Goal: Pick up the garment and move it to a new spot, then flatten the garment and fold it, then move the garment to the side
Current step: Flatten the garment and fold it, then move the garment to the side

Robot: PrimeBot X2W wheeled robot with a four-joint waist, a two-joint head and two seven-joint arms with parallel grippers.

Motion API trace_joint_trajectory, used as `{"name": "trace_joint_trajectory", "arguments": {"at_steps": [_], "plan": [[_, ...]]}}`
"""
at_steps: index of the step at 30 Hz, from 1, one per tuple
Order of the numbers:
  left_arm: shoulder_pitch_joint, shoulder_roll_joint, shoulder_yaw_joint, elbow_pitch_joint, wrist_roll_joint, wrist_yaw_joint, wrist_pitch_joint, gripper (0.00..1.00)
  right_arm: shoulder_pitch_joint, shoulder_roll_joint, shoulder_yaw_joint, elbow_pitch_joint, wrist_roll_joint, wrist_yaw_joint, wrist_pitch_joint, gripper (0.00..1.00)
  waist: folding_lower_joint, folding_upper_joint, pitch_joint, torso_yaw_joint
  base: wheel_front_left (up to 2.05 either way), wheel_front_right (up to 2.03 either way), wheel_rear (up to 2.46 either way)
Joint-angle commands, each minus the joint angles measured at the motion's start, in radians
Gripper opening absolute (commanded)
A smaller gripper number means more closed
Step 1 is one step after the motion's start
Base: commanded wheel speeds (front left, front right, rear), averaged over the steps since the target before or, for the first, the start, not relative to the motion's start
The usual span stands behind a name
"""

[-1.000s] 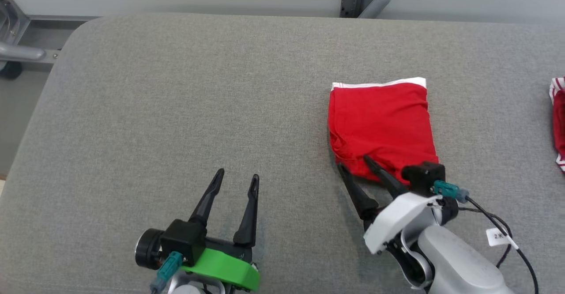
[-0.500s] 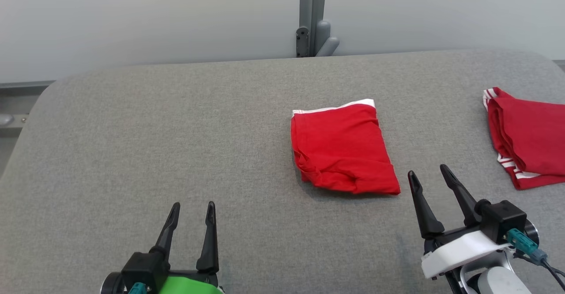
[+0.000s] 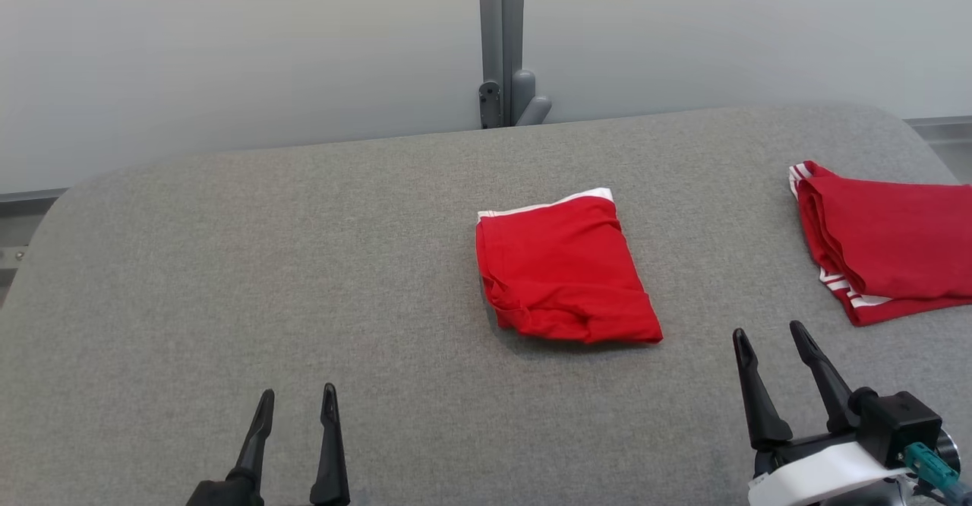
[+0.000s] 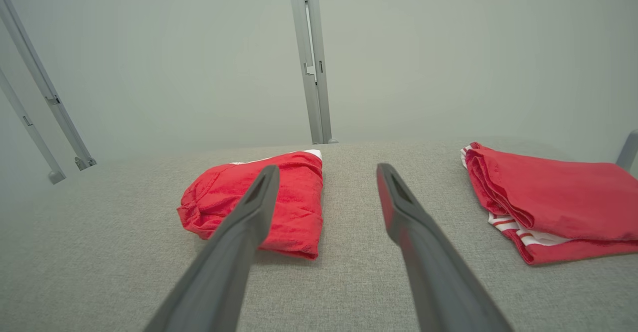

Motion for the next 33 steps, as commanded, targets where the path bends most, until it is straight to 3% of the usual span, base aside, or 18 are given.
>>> {"name": "trace_joint_trajectory", "arguments": {"at_steps": [1,18,33], "plan": [[0.018,0.002,0.007,-0.006,0.009,0.002,-0.003,1.00,0.016,0.004,-0.004,-0.007,0.005,0.000,-0.003,1.00,0.0001,0.0000,-0.002,0.004,0.00,0.00,0.00],[0.039,0.002,0.037,-0.007,0.078,-0.033,-0.003,1.00,0.020,-0.004,0.027,0.006,0.000,0.000,-0.003,1.00,0.0001,0.0000,-0.002,0.026,0.00,0.00,0.00],[0.022,0.002,0.023,-0.006,0.089,-0.022,-0.003,1.00,0.024,-0.001,0.021,0.009,0.007,0.000,-0.003,1.00,0.0001,0.0000,-0.004,0.054,0.00,0.00,0.00]]}}
